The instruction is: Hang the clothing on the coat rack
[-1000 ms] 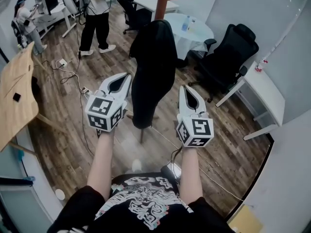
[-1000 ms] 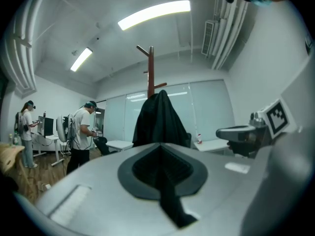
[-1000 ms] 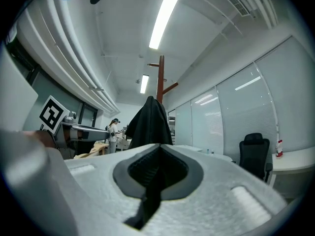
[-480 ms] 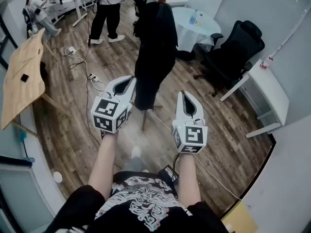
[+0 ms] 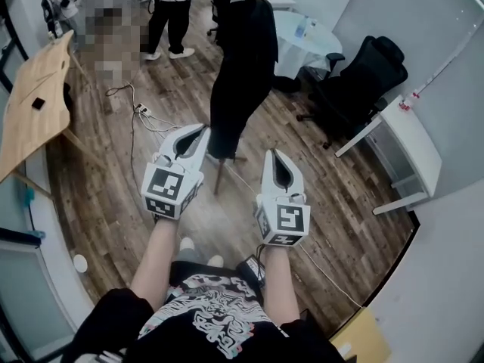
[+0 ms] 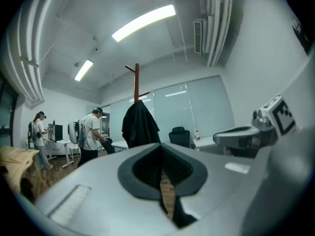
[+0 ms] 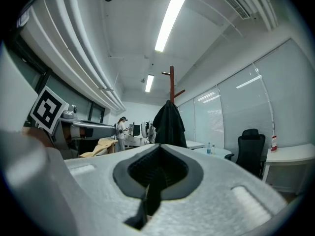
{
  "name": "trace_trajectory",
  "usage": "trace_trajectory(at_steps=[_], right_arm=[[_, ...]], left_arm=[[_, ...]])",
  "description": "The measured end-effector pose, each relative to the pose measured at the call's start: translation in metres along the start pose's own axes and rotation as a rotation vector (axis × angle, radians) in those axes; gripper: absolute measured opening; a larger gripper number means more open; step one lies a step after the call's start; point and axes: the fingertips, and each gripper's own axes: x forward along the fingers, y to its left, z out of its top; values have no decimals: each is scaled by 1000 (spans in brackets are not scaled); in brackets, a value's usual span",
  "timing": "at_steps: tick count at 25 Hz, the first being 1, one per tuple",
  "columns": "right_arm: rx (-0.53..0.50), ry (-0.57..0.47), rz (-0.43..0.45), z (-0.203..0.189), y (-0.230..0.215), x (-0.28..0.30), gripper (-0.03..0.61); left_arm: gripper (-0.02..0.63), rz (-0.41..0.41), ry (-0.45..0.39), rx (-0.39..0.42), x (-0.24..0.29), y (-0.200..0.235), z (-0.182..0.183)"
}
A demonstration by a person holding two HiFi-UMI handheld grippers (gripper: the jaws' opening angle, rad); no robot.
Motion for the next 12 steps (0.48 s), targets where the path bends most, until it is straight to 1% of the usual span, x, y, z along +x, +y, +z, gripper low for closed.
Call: trace_trajectory(at_steps=[6,12], right_arm=[[24,-4,-13,2,14,1,-2],[0,-7,-41,10,19,6,-3]], left_arm=[[-11,-49,13,-10,-8,-1,-11],[-11,-90,8,8,-4,-3,-10]])
